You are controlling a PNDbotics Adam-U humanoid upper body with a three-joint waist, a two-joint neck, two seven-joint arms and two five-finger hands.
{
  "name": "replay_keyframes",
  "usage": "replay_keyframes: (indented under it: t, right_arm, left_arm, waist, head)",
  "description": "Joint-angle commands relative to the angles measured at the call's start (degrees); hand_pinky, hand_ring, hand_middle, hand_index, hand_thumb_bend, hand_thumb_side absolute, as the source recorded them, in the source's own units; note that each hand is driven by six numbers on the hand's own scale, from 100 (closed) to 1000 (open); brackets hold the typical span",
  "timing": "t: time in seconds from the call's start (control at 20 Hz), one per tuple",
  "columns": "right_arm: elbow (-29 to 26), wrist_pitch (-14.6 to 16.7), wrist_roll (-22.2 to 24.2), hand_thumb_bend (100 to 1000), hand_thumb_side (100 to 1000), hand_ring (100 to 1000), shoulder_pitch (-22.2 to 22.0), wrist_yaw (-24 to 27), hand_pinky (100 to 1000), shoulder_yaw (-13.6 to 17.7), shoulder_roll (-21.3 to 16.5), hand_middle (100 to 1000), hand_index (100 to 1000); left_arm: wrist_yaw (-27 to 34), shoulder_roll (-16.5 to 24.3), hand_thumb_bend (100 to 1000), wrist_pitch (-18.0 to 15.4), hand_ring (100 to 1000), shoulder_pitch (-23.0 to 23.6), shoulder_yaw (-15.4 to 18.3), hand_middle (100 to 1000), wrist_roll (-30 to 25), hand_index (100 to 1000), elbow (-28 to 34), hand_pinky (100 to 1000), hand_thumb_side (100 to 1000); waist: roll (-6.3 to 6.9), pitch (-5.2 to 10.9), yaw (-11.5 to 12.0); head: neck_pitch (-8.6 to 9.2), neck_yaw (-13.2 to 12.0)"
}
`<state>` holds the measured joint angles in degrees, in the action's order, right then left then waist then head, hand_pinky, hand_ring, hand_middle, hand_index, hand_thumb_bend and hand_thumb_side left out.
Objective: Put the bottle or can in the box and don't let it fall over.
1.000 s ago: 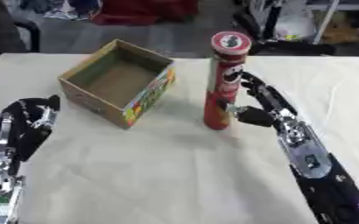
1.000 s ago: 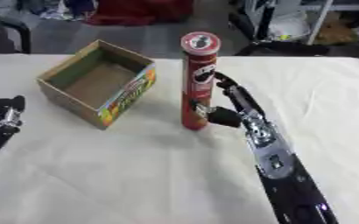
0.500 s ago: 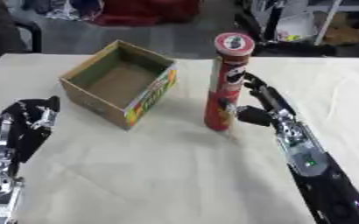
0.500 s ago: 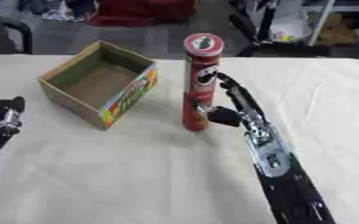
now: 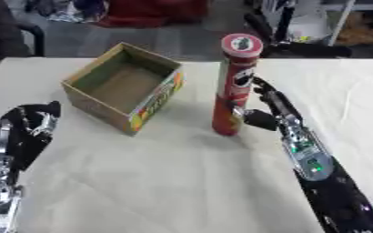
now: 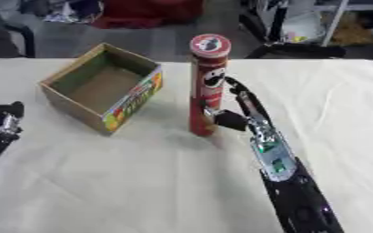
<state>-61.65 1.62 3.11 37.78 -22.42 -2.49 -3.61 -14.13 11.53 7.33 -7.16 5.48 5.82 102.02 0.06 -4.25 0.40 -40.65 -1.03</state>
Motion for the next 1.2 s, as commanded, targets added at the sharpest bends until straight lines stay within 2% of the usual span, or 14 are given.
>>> replay_keyframes:
  t: [0.05,1.2]
  right_arm:
    - [0.0,0.2,0.0,461,398,998,1.4,-0.1,995,0.4,0.0,1000,1000]
    - [1.6,0.8,0.0,447,397,1000,3.1,1.6,996,1.2,1.1,1000,1000]
  left_arm:
    - [-0.3,0.6,395,-0.1,480,-0.7,-0.1,441,-0.2,662,0.5,476,619]
    - [-0.4,0.4,392,-0.2,481,-0.9,-0.2,442,-0.5,663,0.3,479,621]
  waist:
    - [0.88,0.37,0.1]
    - [0.91,-0.03,1.0]
  head:
    - [0.78,0.2]
    - [1.17,0.8]
